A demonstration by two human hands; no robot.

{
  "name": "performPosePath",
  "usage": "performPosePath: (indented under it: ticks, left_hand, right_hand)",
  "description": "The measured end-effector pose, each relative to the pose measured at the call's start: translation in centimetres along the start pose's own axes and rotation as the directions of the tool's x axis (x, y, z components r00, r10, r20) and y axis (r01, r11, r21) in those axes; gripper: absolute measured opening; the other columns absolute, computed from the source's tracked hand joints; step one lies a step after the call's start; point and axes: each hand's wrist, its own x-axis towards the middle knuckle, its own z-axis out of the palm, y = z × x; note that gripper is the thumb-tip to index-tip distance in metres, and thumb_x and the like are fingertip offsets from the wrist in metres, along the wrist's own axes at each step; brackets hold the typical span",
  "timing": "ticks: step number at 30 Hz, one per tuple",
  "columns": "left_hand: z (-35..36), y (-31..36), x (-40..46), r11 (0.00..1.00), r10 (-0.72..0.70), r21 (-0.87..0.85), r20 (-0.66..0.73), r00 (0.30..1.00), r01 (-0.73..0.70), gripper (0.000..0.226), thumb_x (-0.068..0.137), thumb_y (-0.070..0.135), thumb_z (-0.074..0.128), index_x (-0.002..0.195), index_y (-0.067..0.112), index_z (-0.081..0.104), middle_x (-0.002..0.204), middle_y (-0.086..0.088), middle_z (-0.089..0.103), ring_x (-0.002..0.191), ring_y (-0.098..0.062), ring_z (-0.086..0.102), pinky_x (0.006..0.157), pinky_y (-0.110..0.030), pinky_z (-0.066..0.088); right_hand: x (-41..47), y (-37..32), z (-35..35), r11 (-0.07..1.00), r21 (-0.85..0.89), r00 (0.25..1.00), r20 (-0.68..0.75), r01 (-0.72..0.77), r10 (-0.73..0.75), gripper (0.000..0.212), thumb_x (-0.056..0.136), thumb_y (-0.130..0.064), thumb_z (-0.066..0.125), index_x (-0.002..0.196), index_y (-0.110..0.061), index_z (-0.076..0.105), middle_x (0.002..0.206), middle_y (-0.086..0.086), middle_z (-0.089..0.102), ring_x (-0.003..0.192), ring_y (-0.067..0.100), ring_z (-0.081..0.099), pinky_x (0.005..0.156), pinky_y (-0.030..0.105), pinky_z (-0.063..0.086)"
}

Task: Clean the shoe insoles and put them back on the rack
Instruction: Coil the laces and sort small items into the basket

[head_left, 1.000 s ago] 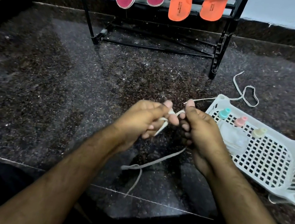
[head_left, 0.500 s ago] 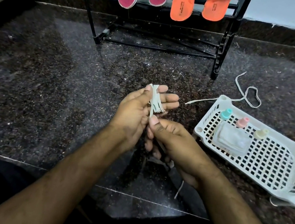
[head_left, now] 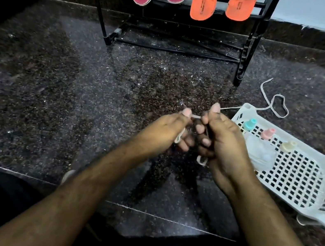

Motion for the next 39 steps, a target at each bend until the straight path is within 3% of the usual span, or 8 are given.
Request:
performPosePath:
  ticks: [3,7,13,19,25,30,34,39]
  left_hand:
    - [-0.4,-0.1,0.3,0.961,-0.032,-0.275,-0.058,0.998,0.015,0.092,0.093,0.078,0.028,0.116,-0.004,0.062,0.085,-0.018,0.067,0.073,-0.027,0.068,0.079,-0.042,0.054]
    - [-2.2,0.7,0.1,0.693,0.055,-0.704,-0.165,0.985,-0.157,0.052,0.106,0.043,0.039,0.123,-0.002,0.06,0.067,0.001,0.061,0.056,-0.009,0.058,0.08,-0.035,0.047]
    - [-2.9,0.9,-0.1,0.916,0.116,-0.372,-0.113,0.987,-0.15,0.039,0.104,0.04,0.049,0.085,0.012,0.069,0.045,0.009,0.033,0.038,-0.007,0.021,0.049,-0.023,0.018]
    - [-0.8,1.4,-0.8,0.999,0.026,0.024,-0.003,1.0,-0.026,0.076,0.104,0.061,0.022,0.058,0.019,0.065,0.05,-0.002,0.055,0.045,-0.015,0.048,0.052,-0.023,0.043]
    - [-1.2,1.3,-0.2,0.811,-0.032,-0.584,-0.015,0.999,0.018,0.063,0.101,0.06,0.024,0.106,0.009,0.061,0.112,-0.014,0.074,0.106,-0.026,0.071,0.092,-0.043,0.051]
    - [-1.7,1.0,-0.1,0.681,-0.017,-0.726,-0.149,0.989,-0.098,0.032,0.103,0.023,0.05,0.121,-0.001,0.06,0.066,0.005,0.051,0.056,-0.008,0.053,0.065,-0.024,0.045]
    - [-1.9,1.3,-0.2,0.643,-0.007,-0.763,-0.083,0.997,-0.059,0.024,0.102,0.018,0.049,0.114,0.003,0.064,0.057,0.008,0.032,0.046,-0.003,0.03,0.049,-0.014,0.03]
    - [-1.3,0.9,-0.3,0.627,0.029,-0.779,0.024,0.999,0.0,0.025,0.107,0.028,0.045,0.106,0.011,0.064,0.052,0.01,0.032,0.043,-0.003,0.03,0.063,-0.029,0.033]
  right_hand:
    - [-0.7,0.8,1.0,0.971,-0.236,0.982,0.173,-0.031,0.073,0.038,0.102,-0.043,0.044,0.075,-0.021,0.06,0.066,0.001,0.057,0.046,0.007,0.035,0.041,0.017,0.02]
    - [-1.0,2.1,1.3,0.897,-0.412,0.925,0.254,-0.16,0.282,0.039,0.102,-0.045,0.044,0.078,-0.021,0.063,0.068,0.001,0.06,0.051,0.009,0.041,0.046,0.023,0.022]
    - [0.7,1.8,-0.1,0.955,-0.282,0.992,-0.11,-0.088,0.059,0.039,0.101,-0.04,0.052,0.074,-0.017,0.069,0.061,-0.004,0.055,0.05,0.007,0.036,0.044,0.019,0.026]
    - [-0.3,1.1,0.7,0.974,-0.173,0.989,0.068,0.143,-0.133,0.034,0.101,-0.031,0.053,0.086,-0.005,0.069,0.068,0.012,0.057,0.055,0.015,0.051,0.048,0.019,0.033]
    - [-0.6,2.8,1.4,0.918,-0.395,0.963,0.258,0.033,0.076,0.021,0.102,-0.015,0.053,0.102,-0.001,0.07,0.078,0.003,0.065,0.057,0.008,0.05,0.049,0.016,0.038]
    - [-0.1,2.9,0.8,0.946,-0.315,0.974,0.177,-0.078,0.139,0.02,0.103,-0.014,0.049,0.101,-0.008,0.068,0.078,0.001,0.063,0.061,0.008,0.051,0.052,0.021,0.037]
    - [0.4,2.5,0.4,0.968,-0.249,0.997,0.078,0.014,0.005,0.019,0.103,-0.015,0.05,0.102,-0.007,0.067,0.074,0.0,0.063,0.058,0.007,0.051,0.05,0.018,0.038]
    - [0.6,2.5,0.5,0.939,-0.284,0.981,0.028,0.193,-0.193,0.014,0.102,-0.013,0.052,0.105,-0.007,0.064,0.069,0.003,0.062,0.061,0.012,0.054,0.054,0.022,0.044]
